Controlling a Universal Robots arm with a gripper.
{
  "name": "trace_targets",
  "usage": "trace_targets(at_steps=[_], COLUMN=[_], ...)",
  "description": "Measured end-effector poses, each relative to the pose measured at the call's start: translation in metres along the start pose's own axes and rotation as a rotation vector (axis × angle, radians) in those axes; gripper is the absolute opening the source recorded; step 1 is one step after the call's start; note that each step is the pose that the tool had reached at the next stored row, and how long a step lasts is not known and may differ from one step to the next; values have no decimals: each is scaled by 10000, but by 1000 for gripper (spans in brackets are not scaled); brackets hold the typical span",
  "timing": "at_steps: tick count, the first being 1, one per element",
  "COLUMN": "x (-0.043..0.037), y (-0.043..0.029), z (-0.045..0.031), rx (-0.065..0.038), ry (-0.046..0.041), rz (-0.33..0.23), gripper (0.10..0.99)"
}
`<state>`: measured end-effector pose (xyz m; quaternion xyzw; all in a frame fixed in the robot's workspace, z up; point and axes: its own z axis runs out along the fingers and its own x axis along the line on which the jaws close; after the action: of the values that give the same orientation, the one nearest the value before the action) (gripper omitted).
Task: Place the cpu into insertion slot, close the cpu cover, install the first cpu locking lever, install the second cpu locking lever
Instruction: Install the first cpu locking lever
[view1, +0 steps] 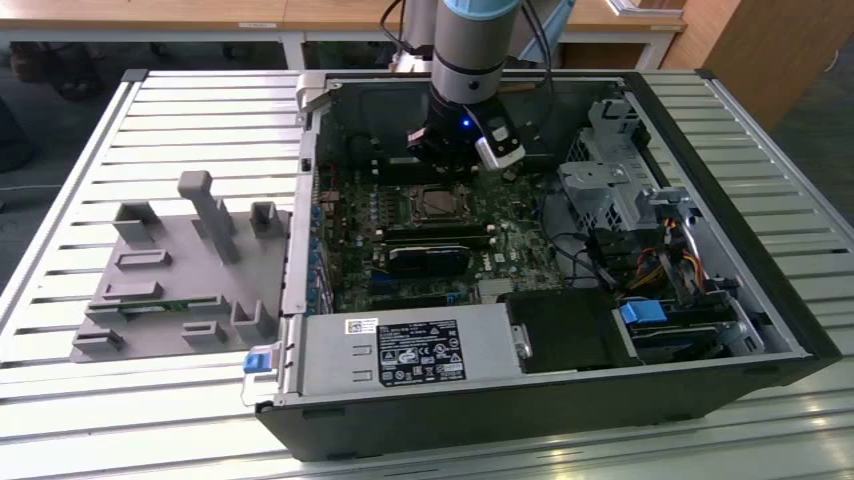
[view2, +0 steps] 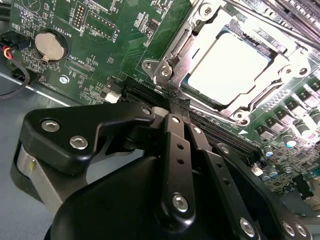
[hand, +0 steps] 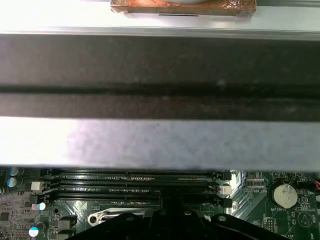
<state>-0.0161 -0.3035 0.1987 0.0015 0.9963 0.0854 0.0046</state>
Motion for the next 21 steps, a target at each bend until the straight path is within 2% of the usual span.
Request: trace_targets(at_steps=[8,16,21], x=[0,0,0], y=[1,-1,0], z=[-2,10,-1], rx=[4,119,126], ry=[-1,0,0], rz=[0,-1,-1], gripper=[106,106,106])
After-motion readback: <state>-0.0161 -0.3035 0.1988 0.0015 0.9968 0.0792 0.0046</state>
